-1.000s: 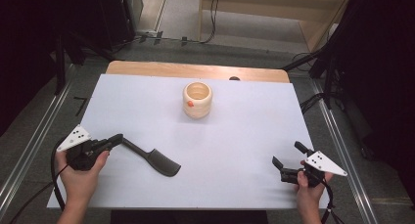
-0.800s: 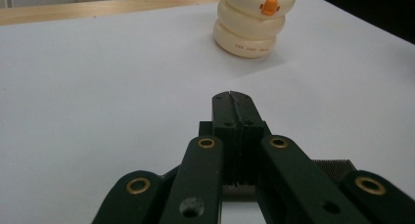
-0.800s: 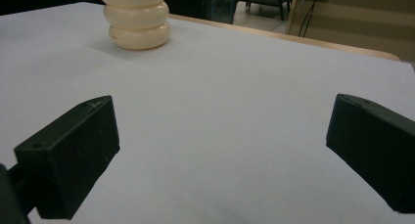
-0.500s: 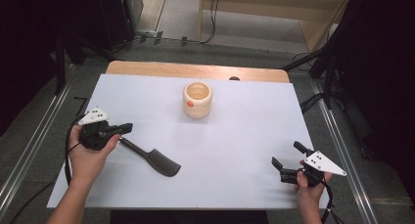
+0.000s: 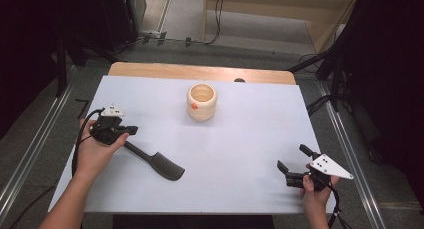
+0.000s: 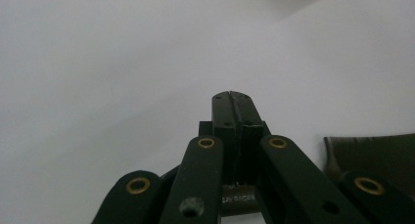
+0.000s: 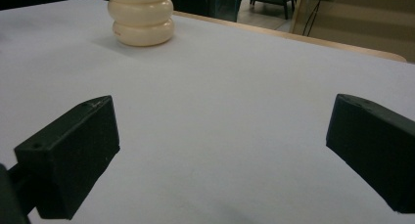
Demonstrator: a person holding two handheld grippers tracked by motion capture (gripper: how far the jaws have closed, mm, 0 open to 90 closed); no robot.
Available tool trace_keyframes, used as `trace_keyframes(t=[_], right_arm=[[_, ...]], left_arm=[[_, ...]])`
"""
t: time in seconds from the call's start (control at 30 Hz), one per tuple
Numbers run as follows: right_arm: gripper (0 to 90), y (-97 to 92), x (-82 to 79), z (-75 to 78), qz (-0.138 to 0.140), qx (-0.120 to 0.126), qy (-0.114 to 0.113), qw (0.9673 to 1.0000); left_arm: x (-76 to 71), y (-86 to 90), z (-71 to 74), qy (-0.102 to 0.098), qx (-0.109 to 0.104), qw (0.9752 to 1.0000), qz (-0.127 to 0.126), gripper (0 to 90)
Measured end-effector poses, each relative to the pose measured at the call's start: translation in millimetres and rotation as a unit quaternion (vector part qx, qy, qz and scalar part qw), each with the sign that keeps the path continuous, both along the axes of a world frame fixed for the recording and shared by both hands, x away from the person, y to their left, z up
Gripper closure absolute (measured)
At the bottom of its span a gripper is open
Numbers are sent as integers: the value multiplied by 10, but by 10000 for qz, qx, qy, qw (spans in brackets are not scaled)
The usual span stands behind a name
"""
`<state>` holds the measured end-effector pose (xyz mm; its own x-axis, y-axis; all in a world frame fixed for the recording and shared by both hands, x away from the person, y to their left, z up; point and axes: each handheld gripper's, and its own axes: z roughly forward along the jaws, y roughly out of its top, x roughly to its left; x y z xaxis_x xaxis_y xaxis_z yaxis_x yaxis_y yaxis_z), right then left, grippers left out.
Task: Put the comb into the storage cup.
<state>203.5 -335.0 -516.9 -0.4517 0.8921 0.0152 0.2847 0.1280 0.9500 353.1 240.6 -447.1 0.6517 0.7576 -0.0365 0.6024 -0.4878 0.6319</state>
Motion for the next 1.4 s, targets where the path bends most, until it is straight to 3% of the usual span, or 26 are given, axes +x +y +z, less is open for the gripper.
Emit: trace_keyframes(t=[0.03, 0.2, 0.27, 0.4, 0.57, 0.97, 1.4], right_arm=[[0, 1, 0, 1, 1, 0, 16, 10000], [0, 8, 4, 0, 9, -13, 18, 10000], [0, 10, 5, -1, -1, -20, 25, 10000], [0, 6, 5, -2, 0, -14, 27, 10000], [0, 8, 7, -2, -5, -22, 43, 10000], [0, 12, 10, -3, 14, -38, 28, 10000], [0, 22, 10, -4, -3, -57, 46, 10000]], left_arm=[[15, 2, -36, 64, 138, 9999, -4, 900], [29, -2, -95, 140, 384, 9991, -62, 900], [58, 10, -158, 192, 618, 9979, -39, 900], [80, 21, -208, 335, 694, 9970, -82, 900], [44, 23, -255, 371, 819, 9959, -111, 900], [-187, 178, -304, 342, 704, 9969, -119, 900], [-481, 181, -306, 366, 639, 9967, -338, 900]])
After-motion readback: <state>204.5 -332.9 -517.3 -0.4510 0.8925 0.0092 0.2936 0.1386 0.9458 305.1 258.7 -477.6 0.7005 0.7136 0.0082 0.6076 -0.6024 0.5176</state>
